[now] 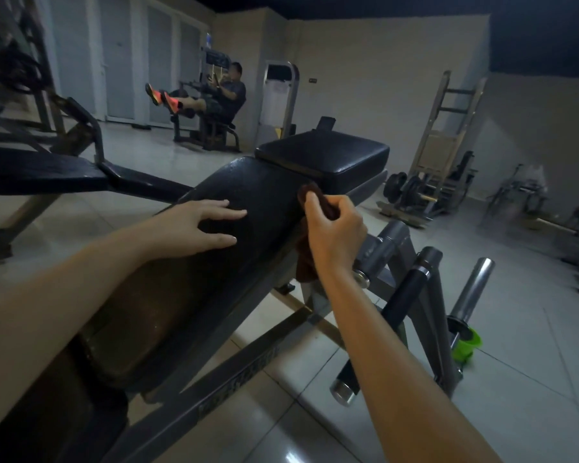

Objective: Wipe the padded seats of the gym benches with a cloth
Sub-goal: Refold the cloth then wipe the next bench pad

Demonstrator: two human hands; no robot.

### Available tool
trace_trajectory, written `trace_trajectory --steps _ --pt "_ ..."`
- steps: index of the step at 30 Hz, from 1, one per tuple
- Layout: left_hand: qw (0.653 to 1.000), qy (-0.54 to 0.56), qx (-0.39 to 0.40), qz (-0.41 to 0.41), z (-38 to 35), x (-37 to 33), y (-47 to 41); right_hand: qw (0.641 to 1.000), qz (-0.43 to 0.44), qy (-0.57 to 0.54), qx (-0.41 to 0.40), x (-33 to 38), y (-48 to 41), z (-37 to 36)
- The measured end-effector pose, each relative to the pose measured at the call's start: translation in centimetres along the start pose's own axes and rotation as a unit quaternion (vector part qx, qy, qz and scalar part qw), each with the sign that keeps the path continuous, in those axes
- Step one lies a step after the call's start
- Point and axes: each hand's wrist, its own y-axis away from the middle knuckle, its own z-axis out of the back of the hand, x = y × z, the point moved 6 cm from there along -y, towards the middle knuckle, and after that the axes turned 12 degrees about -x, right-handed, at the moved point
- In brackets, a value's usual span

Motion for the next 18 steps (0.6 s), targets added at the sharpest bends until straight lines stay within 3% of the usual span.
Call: trace_trajectory --steps 5,8,12,15,18 --pt "1.000 0.000 -0.015 -0.010 -1.4 -0.4 1.7 0.995 -0.076 -0.035 -0.052 -0.4 -0.1 -0.2" --pt "1.000 0.016 -0.021 -0.016 -2.1 0.1 2.4 0.993 -0.093 -0.071 -0.013 -0.7 4.1 -0.8" --pt "1.000 -0.003 -0.009 -0.019 -1.8 0.4 2.8 0.997 -0.032 -0.049 0.045 -0.4 8.9 -0.6" --pt "1.000 -0.012 0.010 -0.024 -1.2 0.5 3.1 0.997 0.014 -0.028 0.077 0.5 7.3 -0.4" --pt "0.999 0.007 0.015 -0.037 -1.2 0.8 3.7 0.998 -0.043 -0.033 0.040 0.8 2.5 0.4"
